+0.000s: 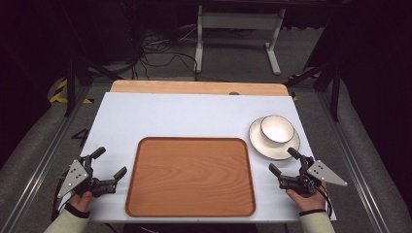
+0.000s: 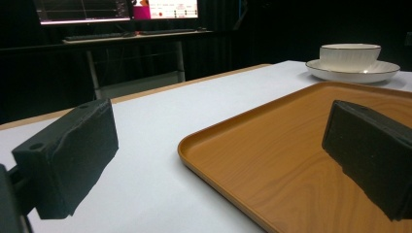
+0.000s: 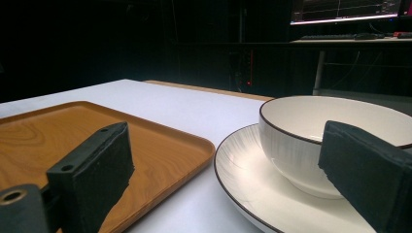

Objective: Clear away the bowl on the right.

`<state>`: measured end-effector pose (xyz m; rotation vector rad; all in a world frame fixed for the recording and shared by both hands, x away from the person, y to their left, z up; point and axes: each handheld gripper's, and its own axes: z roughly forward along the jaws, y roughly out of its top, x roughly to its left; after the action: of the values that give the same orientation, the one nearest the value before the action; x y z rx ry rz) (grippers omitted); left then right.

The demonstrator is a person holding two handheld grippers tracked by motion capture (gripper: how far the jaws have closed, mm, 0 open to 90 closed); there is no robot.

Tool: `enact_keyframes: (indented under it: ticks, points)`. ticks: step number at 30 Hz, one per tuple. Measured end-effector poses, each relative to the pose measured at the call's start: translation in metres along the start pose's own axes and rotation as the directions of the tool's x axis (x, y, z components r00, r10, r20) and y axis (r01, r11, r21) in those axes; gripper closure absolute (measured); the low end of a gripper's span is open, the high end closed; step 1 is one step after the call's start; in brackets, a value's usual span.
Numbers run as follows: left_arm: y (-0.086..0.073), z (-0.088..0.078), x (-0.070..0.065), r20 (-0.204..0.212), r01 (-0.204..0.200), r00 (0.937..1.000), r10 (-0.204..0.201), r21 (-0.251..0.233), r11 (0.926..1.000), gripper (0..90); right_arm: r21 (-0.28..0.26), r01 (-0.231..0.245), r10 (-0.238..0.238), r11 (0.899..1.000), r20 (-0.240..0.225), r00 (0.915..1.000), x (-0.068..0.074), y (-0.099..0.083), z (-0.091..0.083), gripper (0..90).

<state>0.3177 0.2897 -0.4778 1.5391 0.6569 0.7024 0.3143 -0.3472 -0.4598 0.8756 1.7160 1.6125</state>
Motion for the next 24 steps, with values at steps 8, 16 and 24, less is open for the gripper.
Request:
enact_keyframes:
  ticks: [8, 16, 24]
  points:
    - [0.0, 0.0, 0.0, 0.001, 0.002, 1.0, -0.002, 0.001, 1.0, 0.2, -0.001, -0.002, 0.002, 1.0, 0.001, 1.0, -0.0001, 0.0, -0.0001, 5.7]
    - [0.0, 0.0, 0.0, 0.0, 0.001, 1.0, -0.001, 0.0, 1.0, 0.2, 0.0, 0.004, -0.004, 1.0, -0.004, 1.0, 0.0001, 0.0, 0.0001, 6.2]
    - [0.0, 0.0, 0.0, 0.0, 0.001, 1.0, -0.001, 0.0, 1.0, 0.2, -0.003, 0.012, -0.012, 1.0, -0.031, 0.9994, 0.0001, 0.0, -0.0001, 12.9]
